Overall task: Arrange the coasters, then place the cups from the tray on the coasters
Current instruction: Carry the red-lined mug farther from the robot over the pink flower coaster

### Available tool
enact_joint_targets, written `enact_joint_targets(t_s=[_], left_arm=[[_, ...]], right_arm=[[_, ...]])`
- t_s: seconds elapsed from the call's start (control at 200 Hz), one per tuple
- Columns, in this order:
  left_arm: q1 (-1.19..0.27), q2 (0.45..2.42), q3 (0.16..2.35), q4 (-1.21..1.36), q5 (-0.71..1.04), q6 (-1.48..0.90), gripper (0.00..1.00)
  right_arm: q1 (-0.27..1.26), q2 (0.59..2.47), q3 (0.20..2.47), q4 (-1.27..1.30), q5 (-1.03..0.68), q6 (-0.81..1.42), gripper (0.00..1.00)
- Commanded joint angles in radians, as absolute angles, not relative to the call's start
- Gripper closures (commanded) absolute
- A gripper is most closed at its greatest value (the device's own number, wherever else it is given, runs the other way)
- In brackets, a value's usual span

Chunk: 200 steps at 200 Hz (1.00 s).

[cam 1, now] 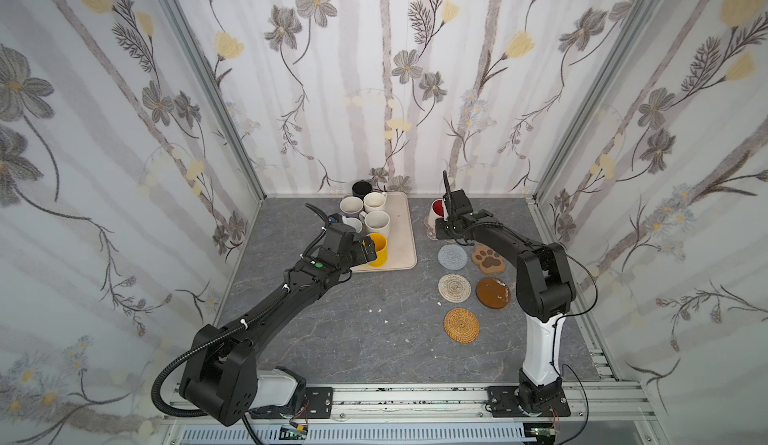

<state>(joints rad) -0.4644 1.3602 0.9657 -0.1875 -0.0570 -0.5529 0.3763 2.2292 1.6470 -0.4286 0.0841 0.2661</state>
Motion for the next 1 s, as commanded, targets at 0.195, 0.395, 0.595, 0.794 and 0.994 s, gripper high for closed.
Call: enact_joint_targets(t_s=[0.195, 0.395, 0.595, 0.794, 0.994], left_arm=[[-0.441, 1.436, 1.024, -0.196, -0.028, -0.526, 0.00], [-0.431, 1.475, 1.044, -0.196, -0.012, -0.522, 0.00], [-0.419, 1.500, 1.055, -0.196, 0.005, -0.522, 0.00], [-0.415, 1.506, 1.055, -0.196, 0.006, -0.523, 0.00], [-0.414, 1.509, 1.054, -0.196, 0.007, -0.520, 0.00]], right_arm=[[0.330, 2.349, 1.811, -0.468, 0.088, 0.229, 1.00], [0.312, 2.409, 1.884, -0.506, 0.073, 0.221, 1.00], [0.304, 2.451, 1.913, -0.517, 0.056, 0.218, 1.00], [0.296, 2.474, 1.933, -0.523, 0.058, 0.219, 1.00], [0.296, 2.486, 1.933, -0.524, 0.059, 0.219, 0.95]])
